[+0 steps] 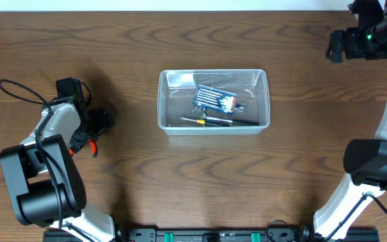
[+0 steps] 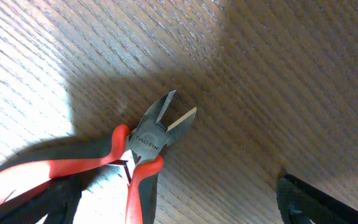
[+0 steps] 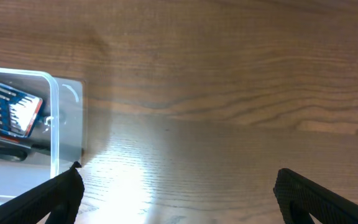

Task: Pack container
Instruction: 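Lower the left gripper and close it on the pliers handles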

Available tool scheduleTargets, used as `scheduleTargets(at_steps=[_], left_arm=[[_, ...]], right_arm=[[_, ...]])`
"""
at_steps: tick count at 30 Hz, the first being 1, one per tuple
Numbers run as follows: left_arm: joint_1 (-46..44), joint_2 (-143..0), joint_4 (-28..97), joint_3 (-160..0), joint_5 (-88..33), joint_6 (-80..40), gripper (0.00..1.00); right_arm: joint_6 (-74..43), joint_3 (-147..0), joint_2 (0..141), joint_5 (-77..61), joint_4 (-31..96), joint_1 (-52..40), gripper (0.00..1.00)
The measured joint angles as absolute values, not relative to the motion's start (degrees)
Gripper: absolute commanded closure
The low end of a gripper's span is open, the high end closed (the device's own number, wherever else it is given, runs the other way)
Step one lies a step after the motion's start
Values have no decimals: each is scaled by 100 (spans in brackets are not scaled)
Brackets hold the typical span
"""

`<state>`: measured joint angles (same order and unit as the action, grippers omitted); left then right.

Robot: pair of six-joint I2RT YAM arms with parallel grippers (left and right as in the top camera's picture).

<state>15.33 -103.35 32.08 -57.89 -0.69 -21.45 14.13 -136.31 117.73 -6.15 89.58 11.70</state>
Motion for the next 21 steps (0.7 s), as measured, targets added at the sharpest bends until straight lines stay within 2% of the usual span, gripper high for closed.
scheduleTargets(at_steps=[4,5,7,12,15,20,21], left_arm=[[1533,-10335,3208,-5789,-69,-2165,1],[1533,-10335,3208,-5791,-69,-2165,3],[1533,-10335,3208,-5791,-69,-2176,18],[1533,-10346,3214,-5808,-69,-2250,34],[1533,-10350,3232,-5815,-67,-2270,54],[1533,-10350,3253,-5817,-67,-2252,59],[1533,-10350,3256,-5817,-67,-2250,62]], right_arm=[[1413,-13631,11773,-615,8967,1170,1],[1413,-13631,11773,-615,8976,1170,1],[1413,-13631,11773,-615,8980,1170,1],[1413,-13631,11773,-615,8993,1170,1],[1413,-13631,11773,-615,8995,1170,1],[1413,-13631,11773,-615,8995,1170,1],[1413,-13631,11773,-617,8997,1170,1]])
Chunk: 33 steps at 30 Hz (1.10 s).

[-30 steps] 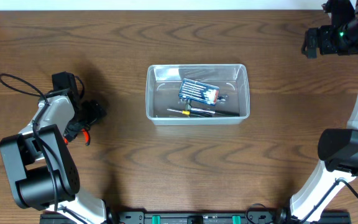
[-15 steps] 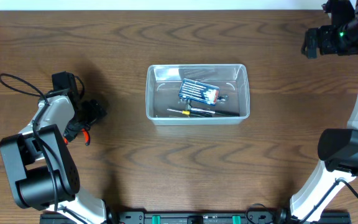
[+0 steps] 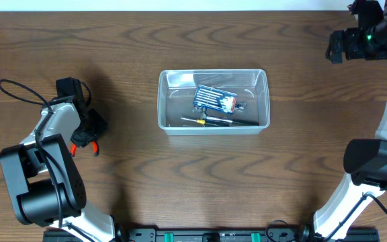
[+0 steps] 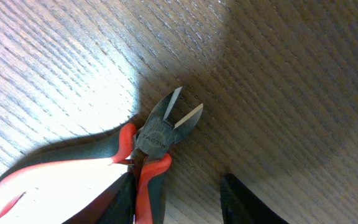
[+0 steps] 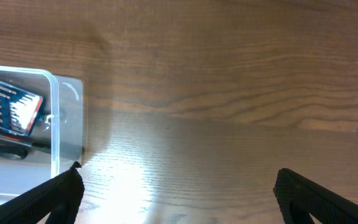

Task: Pack container
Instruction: 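Lower the left gripper and close it on the pliers handles, then carry the pliers into the container and open the left gripper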

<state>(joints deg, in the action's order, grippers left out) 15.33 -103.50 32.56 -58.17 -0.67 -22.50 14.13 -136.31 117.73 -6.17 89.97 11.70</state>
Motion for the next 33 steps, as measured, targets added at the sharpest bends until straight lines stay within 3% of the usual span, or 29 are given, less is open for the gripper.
scheduleTargets(at_steps=[11,26,33], left_arm=[[1533,-10350,3280,-5817,-64,-2252,66],[1533,-10350,3336,-5822,-38,-2252,93],[1533,-10350,3341,-5828,-21,-2250,94]], right_arm=[[1413,-13631,11773,-615,8995,1170,1],[1413,-13631,11773,-615,8995,1170,1],[1413,-13631,11773,-617,8995,1170,1]])
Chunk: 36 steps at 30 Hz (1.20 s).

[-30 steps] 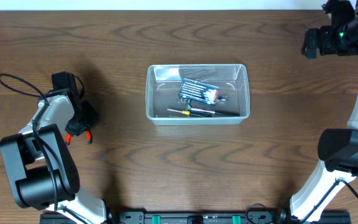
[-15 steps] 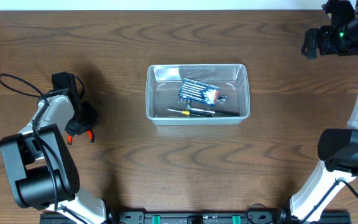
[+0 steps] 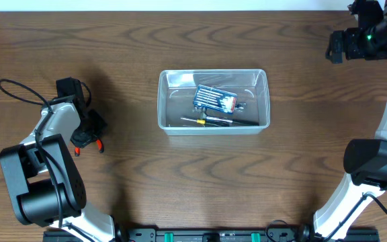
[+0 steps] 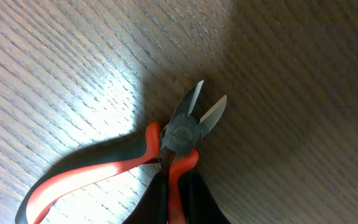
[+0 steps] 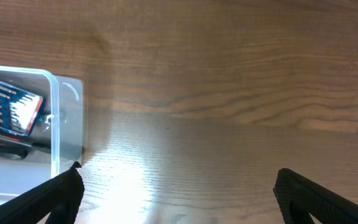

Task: Pack container
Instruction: 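Carry the pliers into the container and open the left gripper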

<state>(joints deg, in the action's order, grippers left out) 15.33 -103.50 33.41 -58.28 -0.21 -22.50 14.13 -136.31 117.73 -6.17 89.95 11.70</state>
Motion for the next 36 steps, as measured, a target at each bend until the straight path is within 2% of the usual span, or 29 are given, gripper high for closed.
scheduleTargets(at_steps=[8,15,23,30,36], left_arm=[[1522,-10381,3983,-6027,-161,-2016,95],[1050,-9907,4947,-7341,-464,-681,94],[-670,-9032,5376,-9155,-757,1594,94],[-2528,-9225,4737,-9268,-880,3345,94],[-3114,-10009,4606,-9271,-906,3999,94]], right_arm=[[1413,-13631,11773,-615,8995,1170,1],[1413,-13631,11773,-617,8958,1170,1],[1413,-13631,11773,-615,8938,1170,1],[1413,-13631,11773,-615,8945,1170,1],[1413,-13631,11773,-615,8952,1170,1]])
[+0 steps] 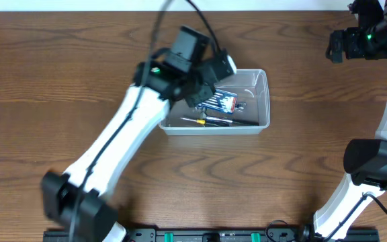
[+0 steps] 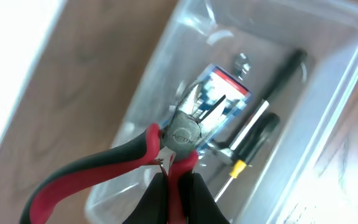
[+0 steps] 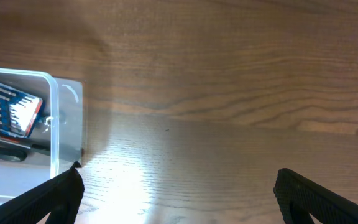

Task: Pack container
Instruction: 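Carry the pliers into the container and open the left gripper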

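A clear plastic container [image 1: 266, 101] sits mid-table, holding a blue packet [image 1: 215, 99] and a yellow-tipped screwdriver [image 1: 207, 121]. My left gripper [image 1: 205, 79] hangs above its left half, shut on one handle of the red-and-black cutters [image 2: 180, 132]. In the left wrist view the gripper [image 2: 176, 190] pinches the red handle, and the cutter's jaws point down at the packet [image 2: 232, 93] beside the screwdriver [image 2: 253, 144] inside the container [image 2: 328, 93]. My right gripper [image 3: 176, 199] is open and holds nothing, far off at the back right [image 1: 338, 47].
The right wrist view shows the container's right end [image 3: 56, 124] and bare wood to its right. The left arm stretches diagonally from the front left across the table [image 1: 113, 148]. The right arm's base stands at the right edge [image 1: 375, 161].
My left gripper, then shut on the cutters lying on the table at the far left, now holds them in the air over the container. The right arm has not moved.
My left gripper stood open around the cutters' handle on the table at the far left. Its fingers were then closer together, then shut on the handle. Now the cutters are off the table, above the container's contents. The right gripper stayed open at the back right.
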Available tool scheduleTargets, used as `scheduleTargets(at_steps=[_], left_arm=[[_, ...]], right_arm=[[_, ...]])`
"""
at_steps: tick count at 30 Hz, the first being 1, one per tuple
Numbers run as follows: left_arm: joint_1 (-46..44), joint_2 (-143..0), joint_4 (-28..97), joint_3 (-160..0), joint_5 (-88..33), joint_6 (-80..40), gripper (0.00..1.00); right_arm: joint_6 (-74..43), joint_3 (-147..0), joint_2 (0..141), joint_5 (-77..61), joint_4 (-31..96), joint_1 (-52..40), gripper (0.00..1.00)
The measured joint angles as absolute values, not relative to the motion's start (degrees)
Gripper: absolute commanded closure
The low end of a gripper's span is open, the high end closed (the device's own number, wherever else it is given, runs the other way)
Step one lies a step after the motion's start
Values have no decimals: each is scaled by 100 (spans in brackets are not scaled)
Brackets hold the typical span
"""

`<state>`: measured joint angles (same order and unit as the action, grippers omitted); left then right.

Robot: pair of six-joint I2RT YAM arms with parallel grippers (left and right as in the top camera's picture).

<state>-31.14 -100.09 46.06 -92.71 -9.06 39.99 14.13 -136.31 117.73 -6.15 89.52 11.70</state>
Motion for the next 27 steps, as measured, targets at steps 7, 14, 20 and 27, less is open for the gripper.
scheduleTargets(at_steps=[7,14,20,27], left_arm=[[-3135,-11236,4762,-9264,-965,4084,94],[-3157,-11872,5048,-9260,-1039,3959,94],[-3162,-12042,5118,-9260,-1035,3924,43],[-3155,-11990,5124,-9262,-847,3879,2]], right_arm=[[1413,-13631,11773,-615,8952,1170,1],[1413,-13631,11773,-615,8954,1170,1],[1413,-13631,11773,-617,8952,1170,1],[1413,-13631,11773,-622,8949,1170,1]])
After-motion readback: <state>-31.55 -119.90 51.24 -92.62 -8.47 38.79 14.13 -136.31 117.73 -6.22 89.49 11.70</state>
